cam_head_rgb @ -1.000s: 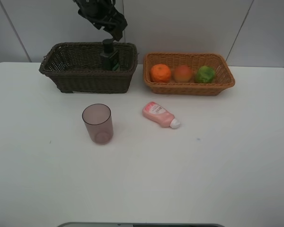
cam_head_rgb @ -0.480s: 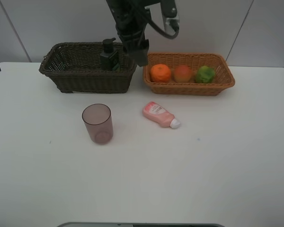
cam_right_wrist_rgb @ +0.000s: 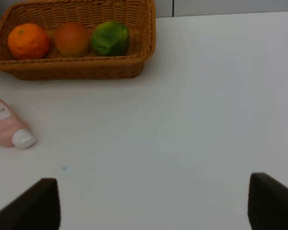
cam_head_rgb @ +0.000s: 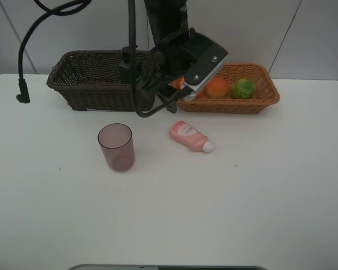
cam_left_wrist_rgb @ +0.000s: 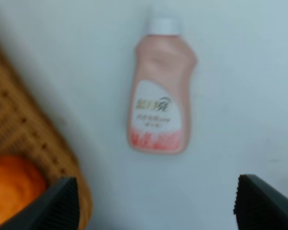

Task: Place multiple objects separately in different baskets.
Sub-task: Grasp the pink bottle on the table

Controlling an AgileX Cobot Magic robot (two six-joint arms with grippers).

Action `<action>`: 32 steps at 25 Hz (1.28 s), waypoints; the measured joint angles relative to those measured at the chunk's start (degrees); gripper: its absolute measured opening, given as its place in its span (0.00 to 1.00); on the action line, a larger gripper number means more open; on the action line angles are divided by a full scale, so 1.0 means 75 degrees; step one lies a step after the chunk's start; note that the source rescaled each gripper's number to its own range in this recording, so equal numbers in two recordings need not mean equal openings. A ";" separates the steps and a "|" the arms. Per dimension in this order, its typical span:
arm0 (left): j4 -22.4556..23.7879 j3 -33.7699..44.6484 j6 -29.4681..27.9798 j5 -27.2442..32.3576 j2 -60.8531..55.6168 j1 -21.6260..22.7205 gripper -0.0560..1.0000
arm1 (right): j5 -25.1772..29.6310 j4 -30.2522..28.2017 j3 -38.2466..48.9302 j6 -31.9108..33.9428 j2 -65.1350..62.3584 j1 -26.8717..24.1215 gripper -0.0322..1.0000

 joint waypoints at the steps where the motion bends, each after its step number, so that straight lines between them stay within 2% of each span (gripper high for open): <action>1: 0.0000 -0.0008 0.0058 0.0025 0.0102 -0.0043 0.84 | 0.0000 0.0000 0.0000 0.0000 0.0000 0.0000 0.63; 7: -0.0008 -0.0021 0.0112 -0.0035 0.0698 -0.0095 0.84 | 0.0000 0.0000 0.0000 0.0000 0.0000 0.0000 0.63; 12: -0.0234 -0.0070 0.0157 -0.0585 0.0953 -0.0095 0.84 | 0.0000 0.0000 0.0000 0.0000 0.0000 0.0000 0.63; 22: -0.0414 -0.0559 0.0327 -0.0855 0.1482 -0.0095 0.84 | 0.0000 0.0000 0.0000 0.0000 0.0000 0.0000 0.63; 29: -0.0429 -0.0559 0.0205 -0.0174 0.1664 -0.0095 0.84 | 0.0000 0.0000 0.0000 0.0000 0.0000 0.0000 0.63; 32: -0.0429 -0.0559 0.0111 -0.0139 0.1664 -0.0095 0.84 | 0.0000 0.0000 0.0000 0.0000 0.0000 0.0000 0.63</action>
